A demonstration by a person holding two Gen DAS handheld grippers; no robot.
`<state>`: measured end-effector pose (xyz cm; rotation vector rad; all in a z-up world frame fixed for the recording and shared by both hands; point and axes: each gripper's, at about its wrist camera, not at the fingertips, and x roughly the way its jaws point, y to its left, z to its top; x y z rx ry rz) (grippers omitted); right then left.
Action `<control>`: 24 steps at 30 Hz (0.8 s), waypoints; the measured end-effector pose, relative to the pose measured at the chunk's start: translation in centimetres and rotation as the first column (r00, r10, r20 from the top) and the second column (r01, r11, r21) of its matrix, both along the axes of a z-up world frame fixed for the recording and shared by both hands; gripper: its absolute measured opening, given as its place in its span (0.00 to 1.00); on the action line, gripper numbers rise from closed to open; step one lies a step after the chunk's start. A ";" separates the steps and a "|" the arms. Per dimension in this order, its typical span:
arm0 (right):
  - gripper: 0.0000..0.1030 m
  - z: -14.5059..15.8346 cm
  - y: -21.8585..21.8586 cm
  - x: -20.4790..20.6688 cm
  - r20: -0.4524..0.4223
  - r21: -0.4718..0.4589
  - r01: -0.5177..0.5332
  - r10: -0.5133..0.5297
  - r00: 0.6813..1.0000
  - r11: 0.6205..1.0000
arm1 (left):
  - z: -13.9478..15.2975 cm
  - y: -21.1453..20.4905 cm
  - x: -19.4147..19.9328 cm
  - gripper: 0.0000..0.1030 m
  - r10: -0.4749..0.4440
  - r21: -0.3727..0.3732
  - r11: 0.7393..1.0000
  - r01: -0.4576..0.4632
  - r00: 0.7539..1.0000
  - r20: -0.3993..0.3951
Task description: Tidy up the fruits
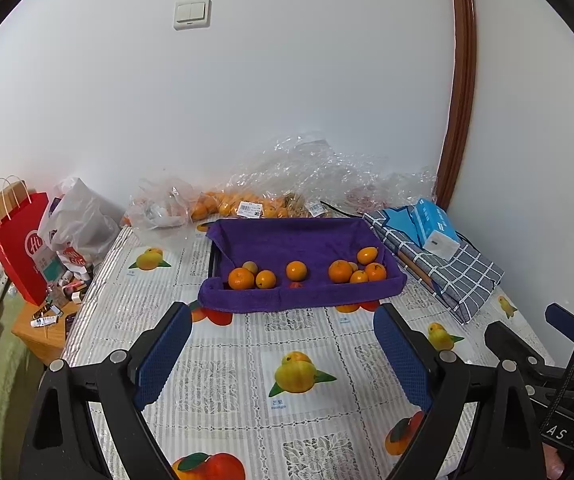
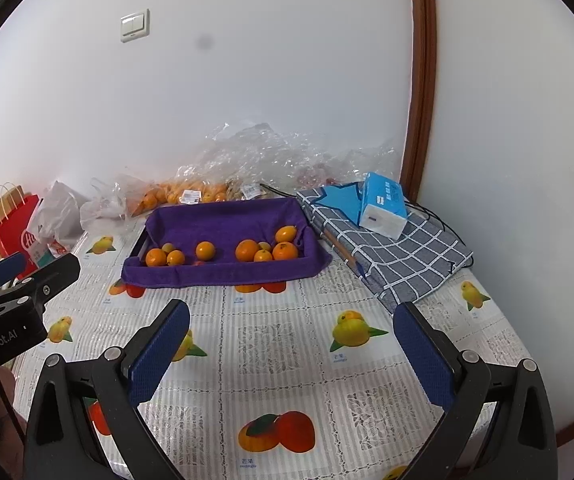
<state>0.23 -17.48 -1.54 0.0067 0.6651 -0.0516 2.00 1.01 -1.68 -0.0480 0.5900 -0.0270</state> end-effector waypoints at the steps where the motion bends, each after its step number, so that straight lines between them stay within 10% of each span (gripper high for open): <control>1: 0.98 0.0 0.0 0.0 0.000 -0.002 0.002 -0.002 1.000 1.000 | 0.0 0.0 0.0 0.89 0.001 -0.002 1.000 -0.001 1.000 -0.001; 24: 0.98 0.2 -0.2 -0.5 0.014 -0.012 0.012 -0.012 1.000 1.000 | -0.1 0.7 -0.2 0.89 0.000 -0.022 1.000 0.000 1.000 0.001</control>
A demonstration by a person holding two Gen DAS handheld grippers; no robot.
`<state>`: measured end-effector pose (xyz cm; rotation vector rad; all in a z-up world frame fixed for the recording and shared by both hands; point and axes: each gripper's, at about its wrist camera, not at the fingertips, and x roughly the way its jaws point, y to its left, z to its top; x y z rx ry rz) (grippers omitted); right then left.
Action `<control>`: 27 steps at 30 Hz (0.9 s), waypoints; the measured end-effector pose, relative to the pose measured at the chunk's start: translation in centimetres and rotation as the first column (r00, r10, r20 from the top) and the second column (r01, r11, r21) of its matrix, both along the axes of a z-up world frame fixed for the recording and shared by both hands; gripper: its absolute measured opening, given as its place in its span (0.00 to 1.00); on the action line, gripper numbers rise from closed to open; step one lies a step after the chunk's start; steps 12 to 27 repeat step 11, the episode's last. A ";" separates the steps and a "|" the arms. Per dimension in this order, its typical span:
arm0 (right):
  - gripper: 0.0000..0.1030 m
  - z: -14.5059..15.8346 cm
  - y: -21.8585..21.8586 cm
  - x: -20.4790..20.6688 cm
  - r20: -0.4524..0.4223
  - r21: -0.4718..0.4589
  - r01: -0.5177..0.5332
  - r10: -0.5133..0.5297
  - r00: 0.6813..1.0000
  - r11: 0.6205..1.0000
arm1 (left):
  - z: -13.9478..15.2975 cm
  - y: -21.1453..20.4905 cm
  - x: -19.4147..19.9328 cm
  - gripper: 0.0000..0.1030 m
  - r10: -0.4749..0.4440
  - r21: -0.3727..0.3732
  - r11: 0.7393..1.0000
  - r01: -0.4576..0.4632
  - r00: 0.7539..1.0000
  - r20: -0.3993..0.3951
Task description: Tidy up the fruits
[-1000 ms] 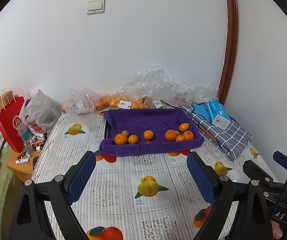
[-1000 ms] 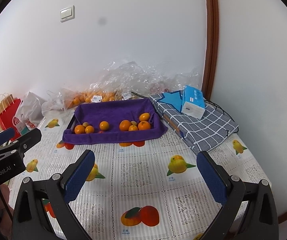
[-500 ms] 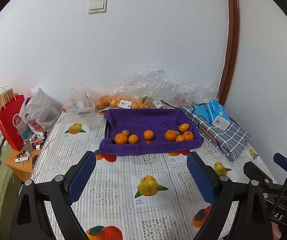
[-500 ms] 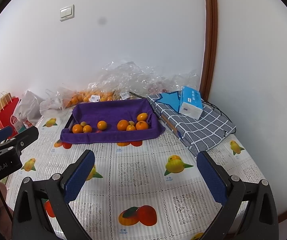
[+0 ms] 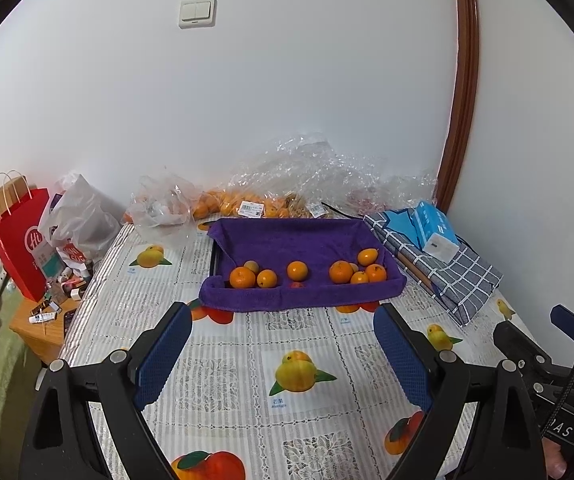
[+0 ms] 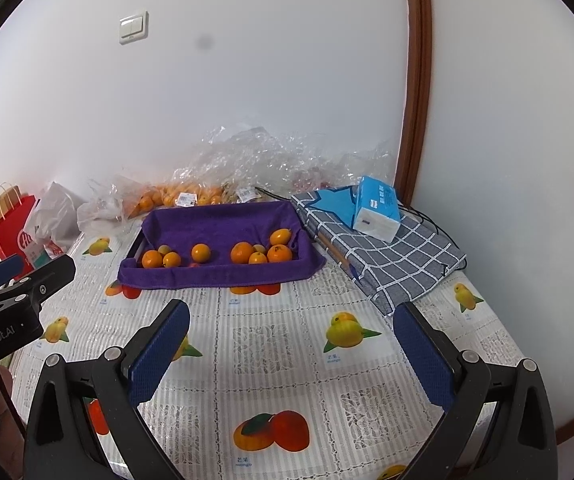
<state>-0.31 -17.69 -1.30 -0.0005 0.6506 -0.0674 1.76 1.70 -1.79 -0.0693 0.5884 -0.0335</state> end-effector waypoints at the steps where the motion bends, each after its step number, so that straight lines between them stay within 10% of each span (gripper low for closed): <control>1: 0.98 0.0 -0.1 0.0 0.001 -0.001 0.001 -0.001 1.000 1.000 | 0.0 0.0 0.0 0.89 0.000 -0.002 1.000 0.000 1.000 0.000; 27: 0.98 0.6 0.3 -0.5 0.016 -0.013 -0.003 0.003 1.000 1.000 | 0.2 0.2 0.0 0.89 -0.002 -0.008 1.000 0.002 1.000 0.006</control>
